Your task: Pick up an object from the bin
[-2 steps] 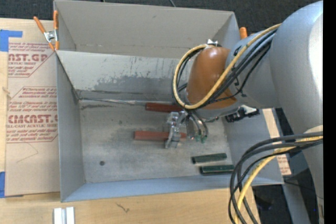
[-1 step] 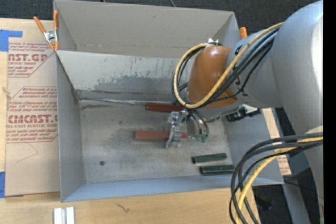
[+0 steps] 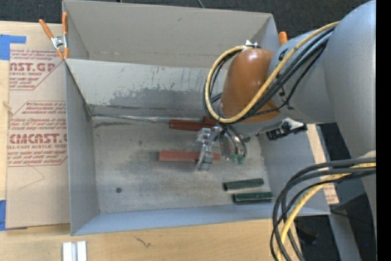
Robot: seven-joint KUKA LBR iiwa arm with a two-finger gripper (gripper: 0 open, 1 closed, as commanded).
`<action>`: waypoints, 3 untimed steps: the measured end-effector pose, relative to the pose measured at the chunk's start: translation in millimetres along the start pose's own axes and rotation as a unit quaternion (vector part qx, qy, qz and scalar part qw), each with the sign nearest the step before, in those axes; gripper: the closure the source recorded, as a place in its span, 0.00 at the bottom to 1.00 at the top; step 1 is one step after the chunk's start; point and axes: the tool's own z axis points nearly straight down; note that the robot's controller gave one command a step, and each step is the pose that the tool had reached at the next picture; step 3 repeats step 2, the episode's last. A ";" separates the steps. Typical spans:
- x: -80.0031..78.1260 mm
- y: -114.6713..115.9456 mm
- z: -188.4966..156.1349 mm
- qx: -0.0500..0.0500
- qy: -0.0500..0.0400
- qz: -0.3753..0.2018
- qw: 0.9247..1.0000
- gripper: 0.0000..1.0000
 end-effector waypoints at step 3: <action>-3.4 0.7 -34.9 -0.001 -0.008 0.000 1.000 1.00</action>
Offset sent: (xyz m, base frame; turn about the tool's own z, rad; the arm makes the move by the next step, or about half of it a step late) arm -0.0001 0.0000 0.0002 0.0000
